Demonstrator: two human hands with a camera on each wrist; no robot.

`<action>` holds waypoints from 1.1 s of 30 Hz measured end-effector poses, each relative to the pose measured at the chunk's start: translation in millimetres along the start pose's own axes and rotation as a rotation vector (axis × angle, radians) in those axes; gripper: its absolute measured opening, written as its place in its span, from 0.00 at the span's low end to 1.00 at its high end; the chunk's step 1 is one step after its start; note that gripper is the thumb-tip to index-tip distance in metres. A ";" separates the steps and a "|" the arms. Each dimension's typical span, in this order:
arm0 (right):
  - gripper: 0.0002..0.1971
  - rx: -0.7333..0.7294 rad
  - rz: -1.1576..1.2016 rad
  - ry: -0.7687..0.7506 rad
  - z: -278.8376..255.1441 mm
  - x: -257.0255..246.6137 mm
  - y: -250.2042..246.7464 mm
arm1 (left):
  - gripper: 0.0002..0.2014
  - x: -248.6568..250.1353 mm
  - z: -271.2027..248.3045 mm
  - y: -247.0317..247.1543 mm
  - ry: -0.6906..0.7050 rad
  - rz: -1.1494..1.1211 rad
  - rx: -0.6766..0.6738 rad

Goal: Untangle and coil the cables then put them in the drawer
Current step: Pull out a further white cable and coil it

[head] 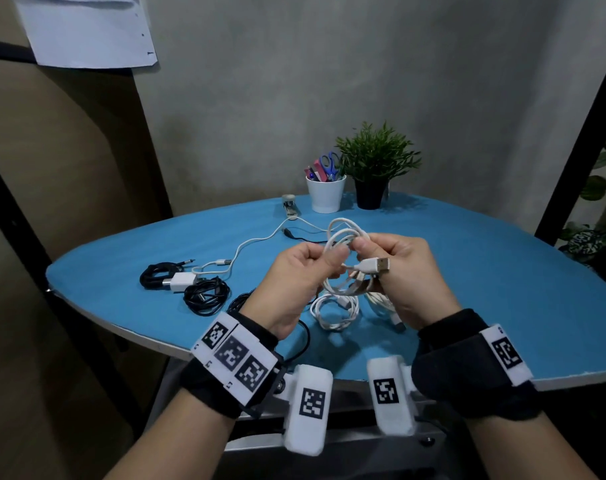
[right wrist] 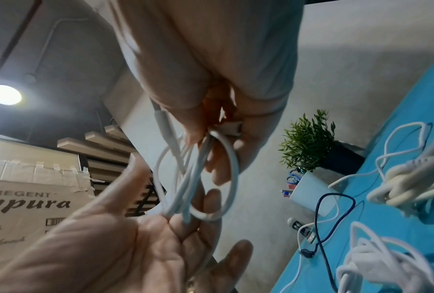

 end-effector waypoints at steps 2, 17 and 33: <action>0.09 -0.023 -0.045 -0.042 -1.2 -1.6 2.4 | 0.05 -2.9 -0.6 1.7 -0.005 0.018 0.003; 0.10 0.094 -0.087 -0.062 7.0 -1.1 -16.6 | 0.09 -5.0 -7.2 -6.8 -0.140 0.357 -0.088; 0.08 -0.063 -0.195 -0.101 6.1 -9.1 -21.3 | 0.04 51.3 -5.7 -30.7 0.277 0.580 0.055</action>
Point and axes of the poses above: each hand's wrist, its own z-axis towards the middle knuckle, its own y-axis out of the palm, x = y × z, the point moved 6 cm from there along z, towards the middle knuckle, and after that the axes turned 14 degrees about -z, right-handed, at the moved point
